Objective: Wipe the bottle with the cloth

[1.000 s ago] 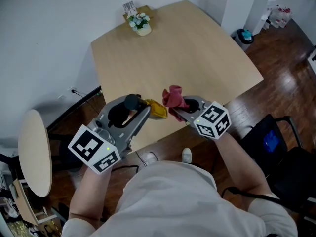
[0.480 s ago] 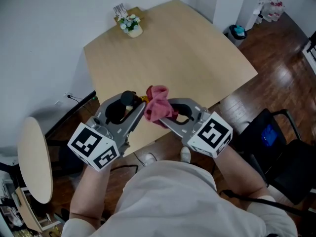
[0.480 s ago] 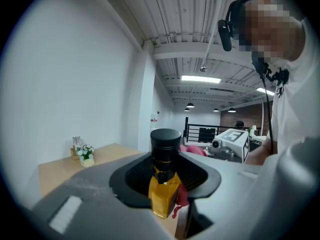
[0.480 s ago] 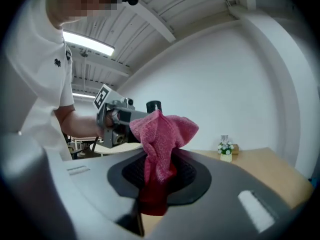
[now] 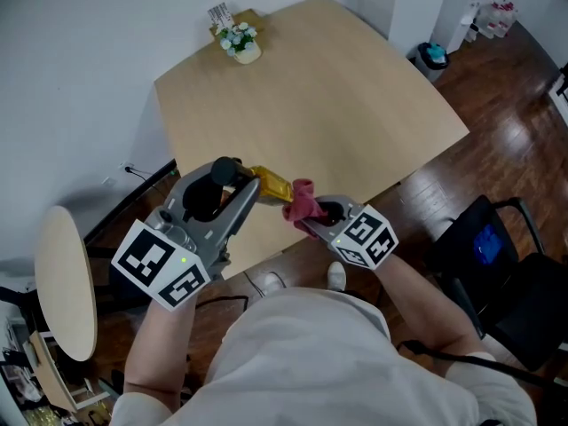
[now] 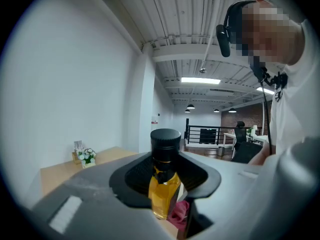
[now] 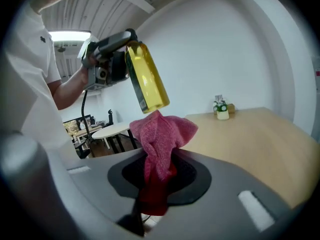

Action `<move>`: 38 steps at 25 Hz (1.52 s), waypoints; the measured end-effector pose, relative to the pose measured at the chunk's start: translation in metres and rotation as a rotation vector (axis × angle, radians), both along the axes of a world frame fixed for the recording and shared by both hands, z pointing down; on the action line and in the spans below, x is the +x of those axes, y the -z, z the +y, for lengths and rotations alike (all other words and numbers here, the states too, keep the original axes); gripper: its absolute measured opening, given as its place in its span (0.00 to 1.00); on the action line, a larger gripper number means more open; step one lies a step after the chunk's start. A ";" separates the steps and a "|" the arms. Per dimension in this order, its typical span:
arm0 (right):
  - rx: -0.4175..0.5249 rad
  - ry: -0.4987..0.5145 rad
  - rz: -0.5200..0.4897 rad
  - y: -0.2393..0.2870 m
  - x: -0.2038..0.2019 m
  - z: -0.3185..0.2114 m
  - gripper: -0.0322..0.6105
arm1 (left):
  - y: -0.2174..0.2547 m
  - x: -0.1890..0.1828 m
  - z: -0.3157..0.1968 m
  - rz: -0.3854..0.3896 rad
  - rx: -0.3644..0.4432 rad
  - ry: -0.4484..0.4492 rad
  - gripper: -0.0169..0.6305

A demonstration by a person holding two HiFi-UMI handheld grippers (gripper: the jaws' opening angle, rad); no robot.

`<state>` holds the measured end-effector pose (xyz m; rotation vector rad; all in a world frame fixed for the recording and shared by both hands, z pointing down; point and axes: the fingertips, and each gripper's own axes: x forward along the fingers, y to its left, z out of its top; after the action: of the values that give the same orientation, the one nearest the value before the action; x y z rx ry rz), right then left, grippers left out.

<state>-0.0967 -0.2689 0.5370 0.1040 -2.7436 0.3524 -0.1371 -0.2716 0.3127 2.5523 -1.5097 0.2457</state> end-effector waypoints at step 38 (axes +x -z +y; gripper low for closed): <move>0.012 -0.293 0.138 0.038 0.174 -0.016 0.18 | -0.233 -0.061 -0.063 -0.126 -0.143 0.229 0.26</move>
<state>0.0778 -0.2851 0.4995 0.5168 -2.5942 0.3904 -0.1979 -0.3342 0.5455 2.2682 -1.7437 0.4713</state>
